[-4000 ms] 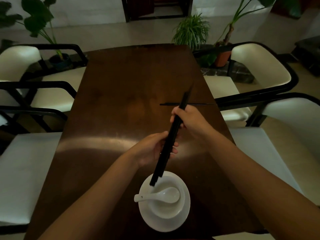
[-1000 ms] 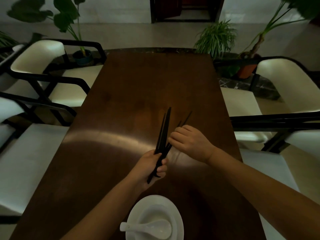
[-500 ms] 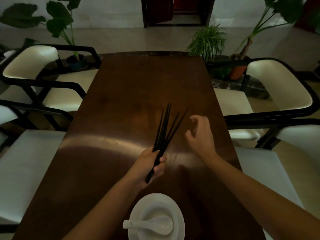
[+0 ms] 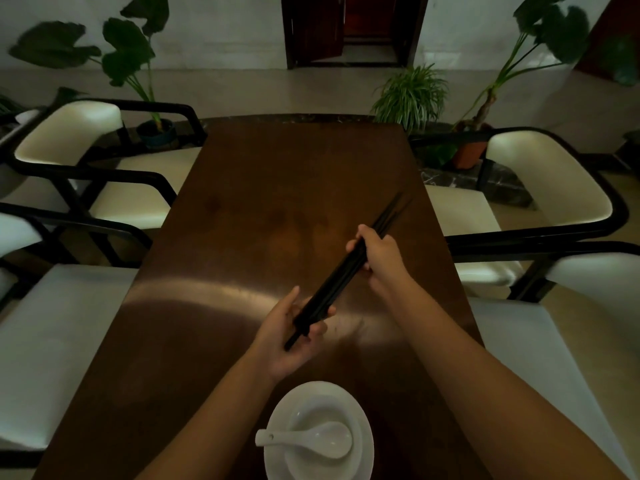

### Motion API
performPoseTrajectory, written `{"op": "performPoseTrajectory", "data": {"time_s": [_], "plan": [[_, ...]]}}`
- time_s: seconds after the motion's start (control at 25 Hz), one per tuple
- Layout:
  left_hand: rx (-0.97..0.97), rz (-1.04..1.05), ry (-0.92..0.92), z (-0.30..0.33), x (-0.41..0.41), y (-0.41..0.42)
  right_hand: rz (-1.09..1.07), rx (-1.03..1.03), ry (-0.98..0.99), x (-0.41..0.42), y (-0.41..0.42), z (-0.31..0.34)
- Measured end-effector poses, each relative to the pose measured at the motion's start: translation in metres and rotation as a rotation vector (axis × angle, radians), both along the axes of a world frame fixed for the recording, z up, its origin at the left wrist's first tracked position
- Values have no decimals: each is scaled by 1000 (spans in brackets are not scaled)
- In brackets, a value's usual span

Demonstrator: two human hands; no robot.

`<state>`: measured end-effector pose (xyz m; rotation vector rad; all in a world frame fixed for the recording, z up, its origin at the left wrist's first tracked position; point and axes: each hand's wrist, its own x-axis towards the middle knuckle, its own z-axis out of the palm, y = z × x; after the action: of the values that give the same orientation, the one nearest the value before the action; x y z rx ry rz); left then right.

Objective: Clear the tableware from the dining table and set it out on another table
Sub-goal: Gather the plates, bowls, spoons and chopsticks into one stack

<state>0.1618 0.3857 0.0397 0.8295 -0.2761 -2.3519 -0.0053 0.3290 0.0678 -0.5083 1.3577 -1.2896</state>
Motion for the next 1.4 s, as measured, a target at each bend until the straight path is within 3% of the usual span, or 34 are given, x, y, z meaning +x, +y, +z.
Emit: {"op": "performPoseTrajectory", "data": {"time_s": [0.24, 0.44, 0.76, 0.88, 0.96, 1.08, 1.2, 1.24, 1.4], "plan": [[151, 418, 121, 1, -11, 8, 33, -298, 239, 15, 14, 49], [135, 467, 129, 16, -17, 1, 156, -339, 312, 25, 28, 78], [59, 400, 99, 18, -14, 6, 210, -295, -5, 27, 36, 88], [-57, 307, 26, 19, -9, 15, 90, -258, -155, 33, 36, 88], [-198, 238, -162, 19, -4, 23, -6, -219, -171, 37, 37, 88], [-594, 99, -540, 20, 12, 42, -106, -195, -205, 40, 39, 81], [-856, -20, -641, 21, 31, 60, -167, -157, -234, 47, 50, 74], [-824, -25, -610, 21, 35, 66, -180, -155, -214, 49, 56, 71], [-351, 49, -320, 13, 43, 94, -175, -124, 72, 54, 92, 49]]}}
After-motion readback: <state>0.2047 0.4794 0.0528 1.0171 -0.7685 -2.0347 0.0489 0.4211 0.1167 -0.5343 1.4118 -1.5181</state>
